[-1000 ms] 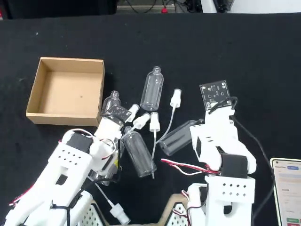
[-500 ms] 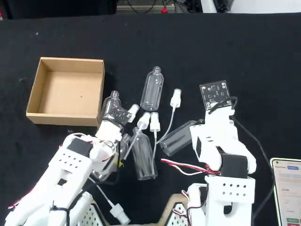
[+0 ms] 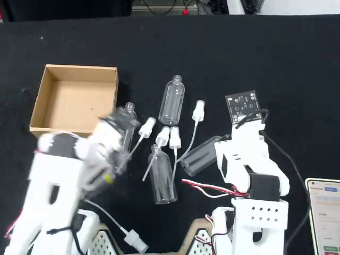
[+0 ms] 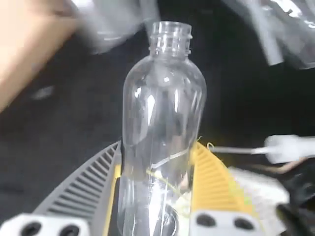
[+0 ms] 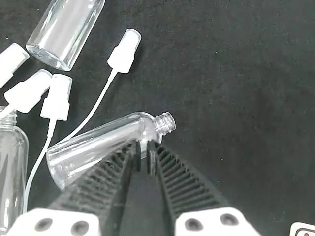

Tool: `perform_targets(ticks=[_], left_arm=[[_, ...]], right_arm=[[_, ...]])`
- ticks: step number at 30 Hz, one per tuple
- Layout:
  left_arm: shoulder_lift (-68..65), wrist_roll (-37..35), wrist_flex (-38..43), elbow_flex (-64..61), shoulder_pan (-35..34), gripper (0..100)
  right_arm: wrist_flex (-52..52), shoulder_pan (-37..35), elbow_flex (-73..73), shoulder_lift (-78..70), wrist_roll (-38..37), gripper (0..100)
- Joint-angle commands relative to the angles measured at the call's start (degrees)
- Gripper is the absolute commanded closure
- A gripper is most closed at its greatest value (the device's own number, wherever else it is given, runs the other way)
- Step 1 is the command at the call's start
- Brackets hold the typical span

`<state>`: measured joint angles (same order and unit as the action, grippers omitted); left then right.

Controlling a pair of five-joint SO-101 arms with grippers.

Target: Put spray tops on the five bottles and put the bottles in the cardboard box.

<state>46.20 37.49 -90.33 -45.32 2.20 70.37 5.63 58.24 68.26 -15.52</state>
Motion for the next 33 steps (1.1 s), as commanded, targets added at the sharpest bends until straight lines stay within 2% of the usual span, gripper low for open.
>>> perform_targets(ticks=[1,6,9,13,17,21,26,29,33], left_arm=[[0.4,15.9,-6.0,13.6,-22.0,86],[-0.3,27.8,-3.3,14.5,-46.1,86],[-0.3,28.2,3.7,9.1,-56.3,86],[-0.3,25.2,16.1,-1.5,-63.9,86],[-0.4,22.1,30.2,-12.0,-67.0,86],[-0.6,21.6,37.9,-18.6,-67.5,86],[-7.3,21.3,38.9,-17.5,-67.5,77],[-13.7,21.2,38.7,-12.6,-67.6,76],[-20.3,21.7,32.2,-3.6,-68.1,76]], right_arm=[[-1.8,-1.1,-0.5,1.3,0.3,95.9],[-1.8,-3.9,-0.7,1.3,0.3,95.9],[-3.4,-9.8,0.0,0.7,0.6,95.9],[-8.5,-17.2,2.3,0.7,0.7,95.9],[-12.2,-23.4,5.7,0.7,0.8,95.9],[-15.6,-26.9,8.3,0.7,0.8,95.9],[-17.2,-29.9,8.3,0.7,4.6,95.9],[-18.5,-31.6,8.7,0.7,4.8,95.8],[-18.5,-31.8,8.8,0.7,4.8,95.6]])
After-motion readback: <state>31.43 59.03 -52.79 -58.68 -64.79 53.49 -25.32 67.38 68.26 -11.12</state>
